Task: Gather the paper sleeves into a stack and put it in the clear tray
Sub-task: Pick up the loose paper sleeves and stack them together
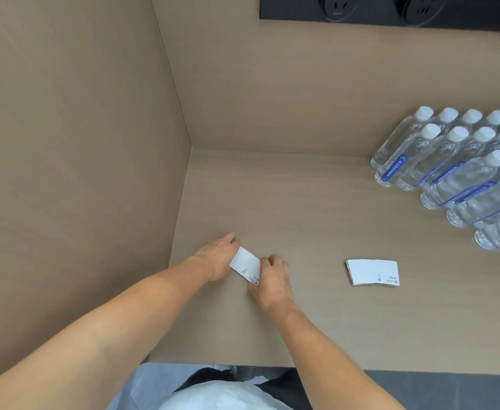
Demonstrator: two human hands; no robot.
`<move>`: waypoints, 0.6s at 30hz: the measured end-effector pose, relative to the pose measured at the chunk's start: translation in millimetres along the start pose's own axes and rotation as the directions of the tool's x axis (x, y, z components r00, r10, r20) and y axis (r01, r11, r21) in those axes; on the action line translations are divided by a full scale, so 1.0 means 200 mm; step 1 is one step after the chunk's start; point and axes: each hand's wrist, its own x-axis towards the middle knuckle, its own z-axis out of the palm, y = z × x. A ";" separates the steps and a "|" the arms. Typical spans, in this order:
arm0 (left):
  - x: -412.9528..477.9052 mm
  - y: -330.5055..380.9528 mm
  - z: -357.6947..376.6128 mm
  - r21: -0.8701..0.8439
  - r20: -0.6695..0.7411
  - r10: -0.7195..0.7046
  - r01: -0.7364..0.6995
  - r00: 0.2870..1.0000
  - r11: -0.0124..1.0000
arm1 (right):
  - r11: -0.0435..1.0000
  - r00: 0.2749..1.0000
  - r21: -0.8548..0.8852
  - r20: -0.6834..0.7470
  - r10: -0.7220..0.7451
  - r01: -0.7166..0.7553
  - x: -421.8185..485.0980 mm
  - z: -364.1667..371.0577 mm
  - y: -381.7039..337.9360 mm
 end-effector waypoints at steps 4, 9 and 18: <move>-0.04 0.02 -0.06 0.122 0.049 0.038 -0.044 0.998 0.992 | 0.999 0.999 0.017 0.017 -0.036 0.036 0.00 -0.05 0.06; -0.06 0.14 -0.11 0.148 0.024 0.094 -0.097 0.995 0.984 | 0.995 0.995 0.006 0.015 -0.102 0.102 -0.02 -0.15 0.19; 0.05 0.58 -0.11 0.056 -0.040 0.050 -0.048 0.998 0.997 | 0.985 0.985 -0.017 0.020 -0.173 0.173 -0.02 -0.50 0.59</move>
